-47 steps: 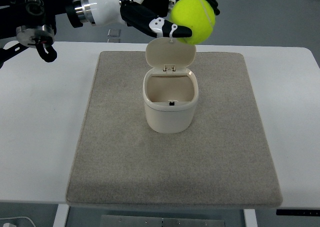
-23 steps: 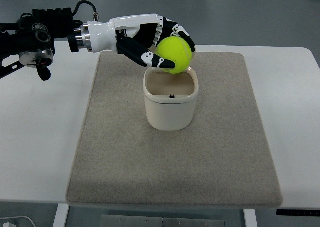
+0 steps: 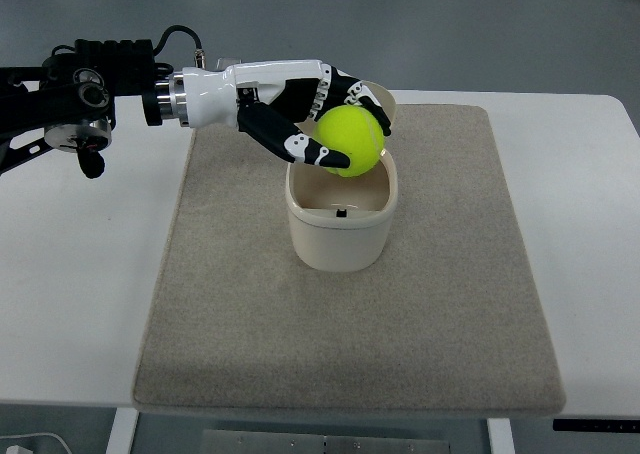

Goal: Put tennis ball into box with left hand
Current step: 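Carry the ball over the cream bin and lower it into the opening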

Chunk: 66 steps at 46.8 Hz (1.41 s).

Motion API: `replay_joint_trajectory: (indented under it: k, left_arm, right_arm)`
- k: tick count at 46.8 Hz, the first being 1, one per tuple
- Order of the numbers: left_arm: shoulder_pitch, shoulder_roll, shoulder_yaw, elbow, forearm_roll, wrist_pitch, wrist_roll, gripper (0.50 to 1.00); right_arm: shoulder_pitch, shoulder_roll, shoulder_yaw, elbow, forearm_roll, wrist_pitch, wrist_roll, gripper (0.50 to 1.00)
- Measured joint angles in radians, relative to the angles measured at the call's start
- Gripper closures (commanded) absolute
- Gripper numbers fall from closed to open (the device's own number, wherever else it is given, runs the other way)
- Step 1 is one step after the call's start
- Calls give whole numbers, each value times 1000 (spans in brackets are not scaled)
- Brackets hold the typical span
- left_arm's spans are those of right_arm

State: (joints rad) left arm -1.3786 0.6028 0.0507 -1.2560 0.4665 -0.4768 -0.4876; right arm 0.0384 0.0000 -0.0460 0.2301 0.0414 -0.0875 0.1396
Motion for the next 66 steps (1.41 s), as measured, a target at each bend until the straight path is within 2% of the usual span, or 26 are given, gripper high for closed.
replay_joint_trajectory:
  k: [26,51,66]
  left_arm:
    - [3,11,37,-54,37,0,3,1000]
    - [6,20,99,-14,58,6,3,1000]
    - [7,8,113,26,57,48,3,1000]
  right_arm:
    - [0,0,0,0,0,0,0,562]
    - [0,0,0,0,0,0,0,562]
    - [0,0,0,0,0,0,0,562]
